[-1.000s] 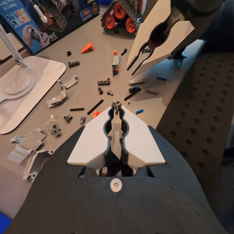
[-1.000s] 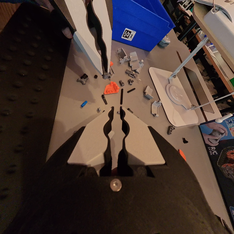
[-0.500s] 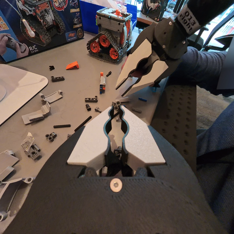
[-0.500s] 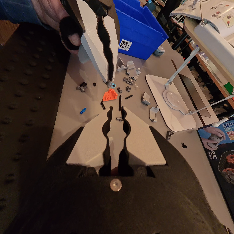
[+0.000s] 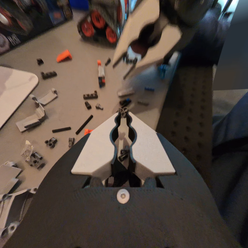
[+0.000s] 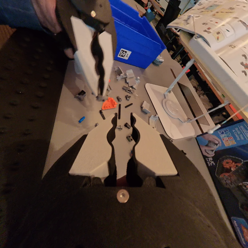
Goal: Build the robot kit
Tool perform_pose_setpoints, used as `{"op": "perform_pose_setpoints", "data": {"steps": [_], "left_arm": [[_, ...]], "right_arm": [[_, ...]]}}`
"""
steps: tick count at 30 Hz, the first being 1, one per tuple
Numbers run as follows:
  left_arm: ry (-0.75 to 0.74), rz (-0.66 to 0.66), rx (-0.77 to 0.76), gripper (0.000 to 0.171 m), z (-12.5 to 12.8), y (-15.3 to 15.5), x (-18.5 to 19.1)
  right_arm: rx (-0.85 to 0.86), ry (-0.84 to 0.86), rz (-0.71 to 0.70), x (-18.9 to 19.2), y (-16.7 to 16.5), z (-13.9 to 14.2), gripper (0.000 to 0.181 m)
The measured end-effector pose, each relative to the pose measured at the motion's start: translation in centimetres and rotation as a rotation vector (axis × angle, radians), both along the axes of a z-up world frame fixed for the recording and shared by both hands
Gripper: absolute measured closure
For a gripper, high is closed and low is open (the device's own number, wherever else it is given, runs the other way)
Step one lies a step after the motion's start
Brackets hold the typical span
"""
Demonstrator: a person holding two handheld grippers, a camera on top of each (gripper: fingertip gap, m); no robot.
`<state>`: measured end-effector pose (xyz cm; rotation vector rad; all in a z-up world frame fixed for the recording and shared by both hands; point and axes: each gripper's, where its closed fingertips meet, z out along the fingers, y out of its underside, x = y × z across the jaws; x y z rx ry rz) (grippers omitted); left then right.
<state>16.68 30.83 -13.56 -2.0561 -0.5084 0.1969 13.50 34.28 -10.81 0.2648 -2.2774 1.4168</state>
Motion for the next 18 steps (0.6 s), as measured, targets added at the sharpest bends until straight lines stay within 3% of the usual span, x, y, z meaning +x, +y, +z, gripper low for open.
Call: {"op": "perform_pose_setpoints", "data": {"steps": [3, 7, 12, 18], "left_arm": [[0.061, -0.035, -0.239, 0.166, -3.1, -0.6, 0.1], [0.072, -0.094, -0.369, 0.165, -5.4, -0.2, 0.9], [0.088, -0.036, -0.326, 0.156, -3.1, -1.8, 0.8], [0.113, 0.174, -0.336, 0.152, -1.0, -6.4, -0.1]], "right_arm": [[0.005, -0.012, -0.028, -0.7, 0.7, 0.1, 0.166], [0.050, -0.004, -0.011, -0.3, 0.4, -0.9, 0.167], [0.065, -0.015, -0.018, -0.5, 0.7, -1.3, 0.167], [0.059, -0.007, -0.067, -1.7, 1.5, -0.8, 0.167]]}}
